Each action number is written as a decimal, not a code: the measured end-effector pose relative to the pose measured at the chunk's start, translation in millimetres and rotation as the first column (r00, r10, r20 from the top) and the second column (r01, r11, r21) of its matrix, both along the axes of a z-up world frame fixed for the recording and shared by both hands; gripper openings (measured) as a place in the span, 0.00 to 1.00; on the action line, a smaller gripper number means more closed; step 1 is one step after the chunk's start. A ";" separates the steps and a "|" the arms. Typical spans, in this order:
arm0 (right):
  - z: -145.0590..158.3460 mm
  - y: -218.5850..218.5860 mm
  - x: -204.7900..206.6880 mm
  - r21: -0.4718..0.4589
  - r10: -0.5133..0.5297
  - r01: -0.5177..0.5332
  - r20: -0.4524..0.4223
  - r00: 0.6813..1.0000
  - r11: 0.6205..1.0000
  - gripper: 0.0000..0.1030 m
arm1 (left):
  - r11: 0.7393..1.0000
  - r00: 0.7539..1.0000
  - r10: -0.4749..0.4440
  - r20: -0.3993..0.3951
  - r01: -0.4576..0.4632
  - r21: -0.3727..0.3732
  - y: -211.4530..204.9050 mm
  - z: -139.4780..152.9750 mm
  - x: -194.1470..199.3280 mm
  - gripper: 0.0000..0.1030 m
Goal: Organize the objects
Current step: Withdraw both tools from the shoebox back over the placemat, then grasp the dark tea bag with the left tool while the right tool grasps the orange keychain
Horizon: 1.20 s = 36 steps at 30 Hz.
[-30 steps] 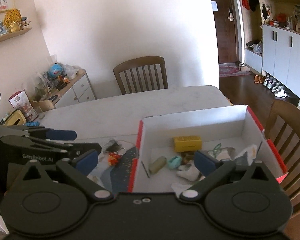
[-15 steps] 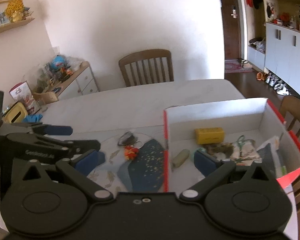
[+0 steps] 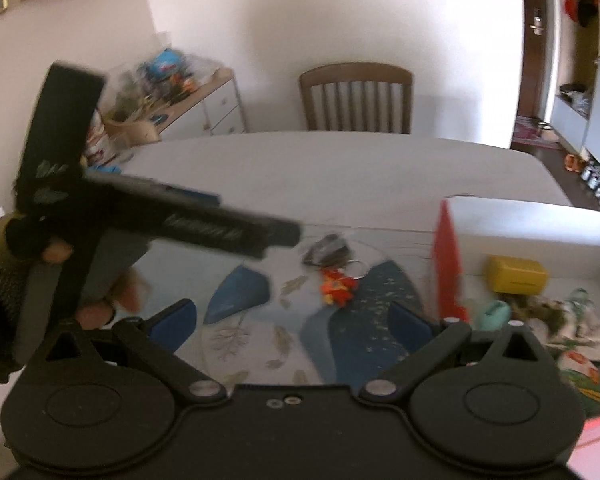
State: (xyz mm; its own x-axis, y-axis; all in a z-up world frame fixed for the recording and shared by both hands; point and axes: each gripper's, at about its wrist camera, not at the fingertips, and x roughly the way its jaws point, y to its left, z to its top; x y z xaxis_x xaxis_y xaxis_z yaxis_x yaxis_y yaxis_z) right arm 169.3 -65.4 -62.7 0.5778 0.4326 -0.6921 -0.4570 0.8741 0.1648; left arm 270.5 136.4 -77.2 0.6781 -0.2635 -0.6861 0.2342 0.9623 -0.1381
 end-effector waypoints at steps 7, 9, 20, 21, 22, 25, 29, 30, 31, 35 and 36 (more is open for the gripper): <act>-34.3 13.4 28.5 -0.016 -0.040 0.039 -0.071 0.997 0.999 0.94 | 0.999 1.000 -0.029 0.008 0.028 0.035 0.8 -19.9 26.1 1.00; -43.1 17.3 36.4 -0.032 -0.061 0.059 -0.072 0.996 0.998 0.93 | 0.999 1.000 -0.028 -0.002 0.028 0.040 -0.2 -27.1 34.2 1.00; -81.4 27.3 78.7 -0.089 -0.124 0.117 -0.081 0.989 0.989 0.76 | 0.998 0.998 -0.029 -0.056 0.032 0.046 -1.0 -61.7 69.5 1.00; -84.3 28.1 81.1 -0.093 -0.128 0.120 -0.080 0.989 0.988 0.74 | 0.998 0.998 -0.033 -0.060 0.036 0.046 -2.2 -64.6 71.0 1.00; -86.8 28.4 83.0 -0.096 -0.130 0.123 -0.078 0.988 0.988 0.74 | 0.998 0.997 -0.034 -0.068 0.037 0.042 -3.4 -67.5 73.1 1.00; -93.4 28.4 88.7 -0.099 -0.134 0.125 -0.083 0.988 0.987 0.72 | 0.999 0.995 -0.044 -0.090 0.046 0.020 -5.3 -74.3 77.0 0.99; -100.7 28.4 92.7 -0.103 -0.136 0.127 -0.090 0.987 0.987 0.67 | 0.998 0.993 -0.062 -0.097 0.064 0.012 -8.7 -80.5 80.5 0.99; -102.1 28.0 93.6 -0.101 -0.137 0.128 -0.094 0.986 0.987 0.66 | 0.998 0.993 -0.064 -0.098 0.065 0.007 -8.7 -81.5 81.5 0.97; -102.8 27.9 93.7 -0.095 -0.136 0.127 -0.096 0.986 0.987 0.64 | 0.998 0.992 -0.068 -0.103 0.068 -0.004 -9.0 -82.8 82.9 0.93; -104.7 28.2 95.4 -0.084 -0.132 0.123 -0.098 0.986 0.989 0.60 | 0.996 0.987 -0.091 -0.133 0.088 -0.032 -11.4 -87.5 87.5 0.80; -104.9 28.3 96.4 -0.081 -0.130 0.122 -0.099 0.987 0.989 0.60 | 0.995 0.985 -0.093 -0.143 0.089 -0.035 -12.1 -89.0 88.4 0.78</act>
